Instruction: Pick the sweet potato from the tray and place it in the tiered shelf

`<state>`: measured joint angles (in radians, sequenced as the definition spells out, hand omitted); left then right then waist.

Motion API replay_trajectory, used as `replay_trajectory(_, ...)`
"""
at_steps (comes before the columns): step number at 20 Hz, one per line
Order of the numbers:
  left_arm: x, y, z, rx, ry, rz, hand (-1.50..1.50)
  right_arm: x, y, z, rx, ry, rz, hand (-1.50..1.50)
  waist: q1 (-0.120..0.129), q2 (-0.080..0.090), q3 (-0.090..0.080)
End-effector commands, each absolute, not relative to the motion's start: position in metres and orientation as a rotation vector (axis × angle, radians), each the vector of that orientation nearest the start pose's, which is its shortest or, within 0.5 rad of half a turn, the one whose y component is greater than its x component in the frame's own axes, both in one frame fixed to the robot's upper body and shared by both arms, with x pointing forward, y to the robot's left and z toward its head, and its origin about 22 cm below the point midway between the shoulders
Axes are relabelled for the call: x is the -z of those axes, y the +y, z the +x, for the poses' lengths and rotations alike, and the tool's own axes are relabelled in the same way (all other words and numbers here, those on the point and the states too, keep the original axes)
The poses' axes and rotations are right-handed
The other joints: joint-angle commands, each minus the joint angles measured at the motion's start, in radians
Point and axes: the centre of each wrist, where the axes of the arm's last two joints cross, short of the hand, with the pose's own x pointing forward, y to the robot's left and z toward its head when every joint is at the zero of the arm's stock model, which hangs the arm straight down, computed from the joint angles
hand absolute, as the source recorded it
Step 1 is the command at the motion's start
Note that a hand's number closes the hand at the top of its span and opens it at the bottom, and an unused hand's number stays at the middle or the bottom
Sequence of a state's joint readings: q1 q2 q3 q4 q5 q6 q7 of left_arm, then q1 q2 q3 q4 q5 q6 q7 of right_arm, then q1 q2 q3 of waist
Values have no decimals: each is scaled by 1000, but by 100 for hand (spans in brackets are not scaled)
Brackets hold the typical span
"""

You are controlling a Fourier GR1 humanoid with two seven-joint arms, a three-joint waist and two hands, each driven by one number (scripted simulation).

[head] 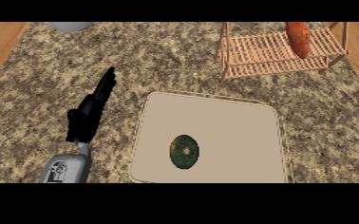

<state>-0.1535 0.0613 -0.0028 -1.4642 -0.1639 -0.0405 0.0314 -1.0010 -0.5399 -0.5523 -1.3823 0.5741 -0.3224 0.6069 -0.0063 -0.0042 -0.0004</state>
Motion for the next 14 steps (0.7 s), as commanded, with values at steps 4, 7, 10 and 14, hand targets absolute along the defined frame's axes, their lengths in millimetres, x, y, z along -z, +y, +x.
replay_trajectory(4, -19, 229, 282, 240, -1571, 127, 0, -362, -426, 274, 624, -1565, -1031, -150, -23, -3, 1)
replay_trajectory(7, -24, 224, 291, 214, -1568, 126, 0, -373, -461, 236, 561, -1530, -1034, -150, -36, -4, 1)
replay_trajectory(10, -12, 245, 273, 221, -1573, 147, 0, -368, -486, 200, 533, -1484, -1030, -150, -30, -5, 1)
replay_trajectory(14, -14, 224, 280, 241, -1566, 130, 0, -353, -525, 169, 454, -1468, -1042, -150, -19, 0, 1)
